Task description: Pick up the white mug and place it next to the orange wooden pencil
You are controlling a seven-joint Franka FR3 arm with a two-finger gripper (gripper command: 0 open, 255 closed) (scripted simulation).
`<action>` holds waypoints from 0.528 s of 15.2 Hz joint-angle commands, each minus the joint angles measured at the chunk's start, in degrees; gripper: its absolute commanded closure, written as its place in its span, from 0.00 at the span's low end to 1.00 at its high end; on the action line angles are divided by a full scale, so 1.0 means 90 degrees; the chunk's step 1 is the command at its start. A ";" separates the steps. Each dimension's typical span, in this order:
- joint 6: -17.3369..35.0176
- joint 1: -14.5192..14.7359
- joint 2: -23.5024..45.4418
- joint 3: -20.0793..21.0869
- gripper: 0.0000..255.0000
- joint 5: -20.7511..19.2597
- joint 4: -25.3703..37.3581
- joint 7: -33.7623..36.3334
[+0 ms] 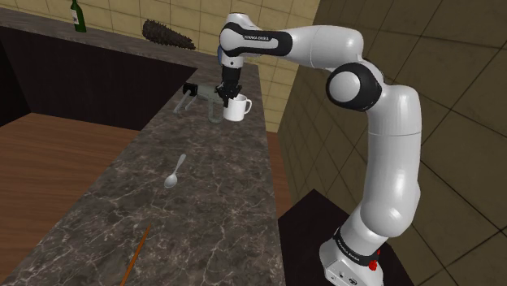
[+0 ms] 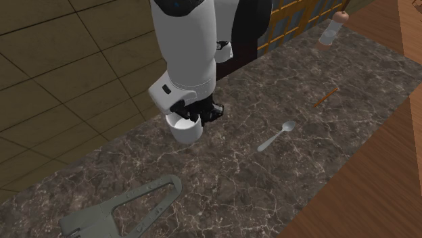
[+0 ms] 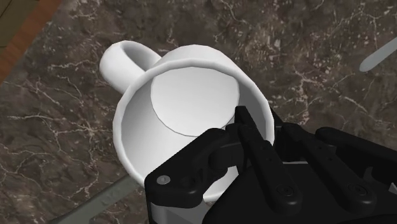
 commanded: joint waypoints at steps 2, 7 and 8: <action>-0.0284 0.0007 0.0019 0.0001 1.00 -0.0001 0.0305 0.0003; -0.0765 0.0018 0.0107 0.0002 1.00 -0.0004 0.0873 0.0002; -0.0867 0.0021 0.0133 0.0002 1.00 -0.0005 0.1002 0.0002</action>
